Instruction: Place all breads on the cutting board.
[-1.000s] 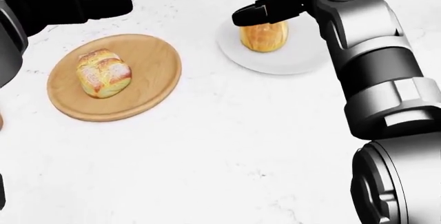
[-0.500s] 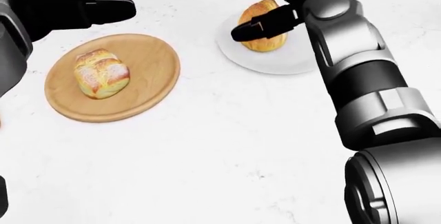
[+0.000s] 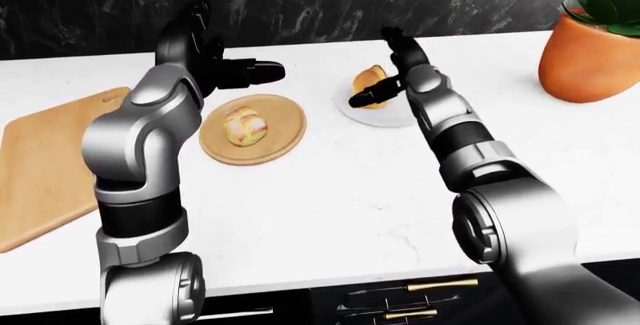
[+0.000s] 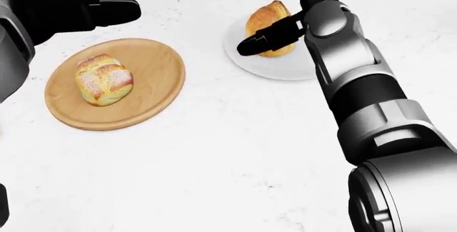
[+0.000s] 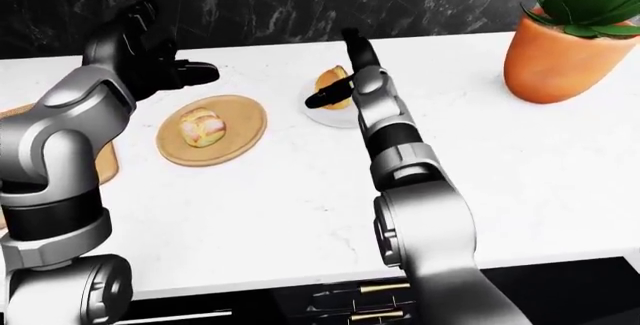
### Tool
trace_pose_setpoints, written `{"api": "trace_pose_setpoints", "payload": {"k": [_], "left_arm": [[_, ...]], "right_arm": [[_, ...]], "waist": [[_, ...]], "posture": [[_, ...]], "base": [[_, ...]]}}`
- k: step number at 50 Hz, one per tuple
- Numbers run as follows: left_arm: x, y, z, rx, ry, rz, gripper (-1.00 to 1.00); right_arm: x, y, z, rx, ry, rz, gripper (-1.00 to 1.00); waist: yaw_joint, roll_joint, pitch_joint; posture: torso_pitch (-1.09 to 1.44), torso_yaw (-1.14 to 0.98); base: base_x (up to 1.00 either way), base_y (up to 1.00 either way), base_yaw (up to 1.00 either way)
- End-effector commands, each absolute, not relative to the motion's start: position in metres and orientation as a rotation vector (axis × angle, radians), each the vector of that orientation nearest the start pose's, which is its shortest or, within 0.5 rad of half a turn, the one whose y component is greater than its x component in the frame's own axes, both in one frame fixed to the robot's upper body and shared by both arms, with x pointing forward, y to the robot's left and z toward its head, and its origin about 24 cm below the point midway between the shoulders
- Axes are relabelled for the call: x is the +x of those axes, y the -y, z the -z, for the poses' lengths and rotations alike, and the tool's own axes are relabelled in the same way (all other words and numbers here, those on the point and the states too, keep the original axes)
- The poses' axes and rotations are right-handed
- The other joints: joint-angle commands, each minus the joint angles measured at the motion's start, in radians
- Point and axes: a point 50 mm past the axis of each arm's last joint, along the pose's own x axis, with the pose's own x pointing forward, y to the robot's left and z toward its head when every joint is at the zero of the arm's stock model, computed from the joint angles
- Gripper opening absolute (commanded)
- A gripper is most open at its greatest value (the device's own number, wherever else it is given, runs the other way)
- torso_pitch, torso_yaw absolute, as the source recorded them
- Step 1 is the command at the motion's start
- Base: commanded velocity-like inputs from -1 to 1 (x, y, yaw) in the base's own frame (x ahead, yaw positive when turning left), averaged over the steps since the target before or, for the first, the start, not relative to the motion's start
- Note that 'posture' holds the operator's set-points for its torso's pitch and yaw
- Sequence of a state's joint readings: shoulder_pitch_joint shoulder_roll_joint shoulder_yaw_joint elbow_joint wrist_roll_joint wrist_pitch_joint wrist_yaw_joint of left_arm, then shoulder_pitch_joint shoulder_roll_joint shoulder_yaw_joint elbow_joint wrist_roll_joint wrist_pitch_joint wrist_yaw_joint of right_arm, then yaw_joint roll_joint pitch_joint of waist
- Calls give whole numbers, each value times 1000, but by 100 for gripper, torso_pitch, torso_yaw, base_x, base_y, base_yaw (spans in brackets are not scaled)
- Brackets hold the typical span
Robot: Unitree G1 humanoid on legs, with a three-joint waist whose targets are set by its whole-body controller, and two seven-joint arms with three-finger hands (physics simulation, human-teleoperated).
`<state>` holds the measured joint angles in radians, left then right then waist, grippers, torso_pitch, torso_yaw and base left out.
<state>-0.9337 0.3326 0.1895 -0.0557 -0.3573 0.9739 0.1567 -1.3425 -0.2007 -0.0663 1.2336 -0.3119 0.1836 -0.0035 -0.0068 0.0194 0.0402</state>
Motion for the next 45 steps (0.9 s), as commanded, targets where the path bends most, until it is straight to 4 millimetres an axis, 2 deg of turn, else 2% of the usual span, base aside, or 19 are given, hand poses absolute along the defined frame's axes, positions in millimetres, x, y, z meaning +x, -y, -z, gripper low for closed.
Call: {"api": "trace_pose_setpoints", "payload": {"k": [1, 3, 5, 7, 18, 38, 45], "left_arm": [[342, -175, -290, -40, 133, -8, 100], [342, -175, -290, -39, 132, -8, 100], [342, -175, -289, -39, 131, -8, 100], [342, -174, -290, -39, 132, -7, 100], [341, -174, -292, -40, 135, -6, 100], [341, -175, -292, -44, 136, -7, 100], [340, -176, -290, -48, 136, -8, 100]], "right_arm": [[434, 128, -245, -508, 49, 11, 78], [434, 128, -244, -511, 49, 14, 75], [434, 128, -242, -511, 47, 14, 58], [434, 129, -241, -512, 46, 16, 55], [434, 130, -235, -521, 40, 20, 62], [434, 129, -231, -551, 36, 39, 59], [434, 127, -228, -561, 33, 36, 53]], "waist": [[0, 2, -35], [0, 1, -34], [0, 1, -34], [0, 1, -34], [1, 1, -34], [1, 1, -35], [1, 2, -37]], "posture": [[0, 0], [0, 0], [0, 0], [0, 0], [0, 0], [0, 0], [0, 0]], "base": [[0, 0, 0], [0, 0, 0], [0, 0, 0], [0, 0, 0], [0, 0, 0], [0, 0, 0], [0, 0, 0]]}}
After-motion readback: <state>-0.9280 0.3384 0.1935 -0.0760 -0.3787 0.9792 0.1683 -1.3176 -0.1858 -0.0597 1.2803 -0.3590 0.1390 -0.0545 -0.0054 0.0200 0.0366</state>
